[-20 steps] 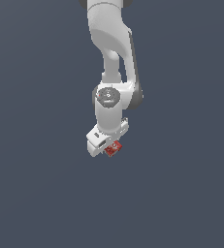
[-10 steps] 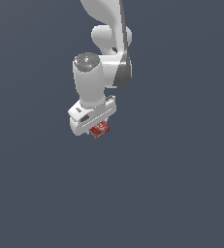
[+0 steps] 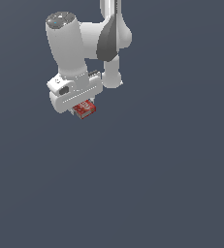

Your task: Pick up the object and move it to a goal position.

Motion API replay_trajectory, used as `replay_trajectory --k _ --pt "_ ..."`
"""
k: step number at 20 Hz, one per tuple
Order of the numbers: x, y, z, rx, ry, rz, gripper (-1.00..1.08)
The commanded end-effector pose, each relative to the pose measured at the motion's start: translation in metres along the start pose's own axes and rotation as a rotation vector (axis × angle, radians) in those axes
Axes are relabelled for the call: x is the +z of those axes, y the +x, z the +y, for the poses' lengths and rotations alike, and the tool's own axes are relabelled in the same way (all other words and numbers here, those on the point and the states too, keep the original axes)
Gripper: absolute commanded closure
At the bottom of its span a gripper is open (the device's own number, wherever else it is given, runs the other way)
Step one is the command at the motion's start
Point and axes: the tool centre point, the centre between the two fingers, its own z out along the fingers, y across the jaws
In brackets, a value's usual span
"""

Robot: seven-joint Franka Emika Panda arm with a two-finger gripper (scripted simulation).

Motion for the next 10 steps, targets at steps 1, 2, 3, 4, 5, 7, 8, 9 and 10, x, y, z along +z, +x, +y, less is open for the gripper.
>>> replay_trajectory --k 1,2,3,4,5,7,8,9,10 --pt "-0.015 -0.014 0.002 -0.001 0.001 0.000 1.08" --pt "-0.021 -0.019 0.003 -0.001 0.001 0.000 1.08" --pt "-0.025 -0.023 0.004 -0.001 0.001 0.000 1.08" --pt "-0.030 -0.027 0.005 -0.001 0.001 0.000 1.08" --pt "-0.034 -0.030 0.006 -0.001 0.001 0.000 1.08" --pt "-0.040 -0.036 0.007 -0.001 0.001 0.000 1.08" --pt "-0.043 -0.038 0.008 -0.001 0.001 0.000 1.08" --pt "-0.045 -0.040 0.008 -0.001 0.001 0.000 1.08" --pt "-0.046 -0.041 0.009 -0.001 0.001 0.000 1.08"
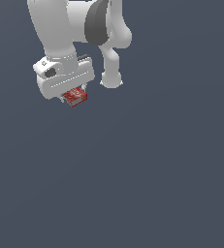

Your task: Pick up the object and move it to a goal position.

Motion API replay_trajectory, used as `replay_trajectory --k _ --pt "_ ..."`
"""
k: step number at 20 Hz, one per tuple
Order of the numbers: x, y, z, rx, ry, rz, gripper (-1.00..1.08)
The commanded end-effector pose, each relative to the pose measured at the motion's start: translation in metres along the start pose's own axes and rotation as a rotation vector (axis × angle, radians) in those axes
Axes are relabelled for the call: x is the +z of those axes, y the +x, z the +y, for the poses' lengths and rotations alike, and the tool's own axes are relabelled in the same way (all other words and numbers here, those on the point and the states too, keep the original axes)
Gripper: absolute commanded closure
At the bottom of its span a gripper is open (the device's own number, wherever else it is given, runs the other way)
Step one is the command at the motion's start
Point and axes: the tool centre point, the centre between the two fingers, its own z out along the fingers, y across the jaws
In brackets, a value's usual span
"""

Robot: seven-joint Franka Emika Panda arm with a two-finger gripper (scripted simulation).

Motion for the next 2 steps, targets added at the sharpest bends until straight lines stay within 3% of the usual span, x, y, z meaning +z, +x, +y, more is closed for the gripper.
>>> replay_trajectory --k 1,2 --pt "-0.0036 -0.0033 0.0006 -0.001 0.001 -0.001 1.08" --pt "-0.0039 -0.0036 0.0007 -0.001 0.001 -0.001 1.08"
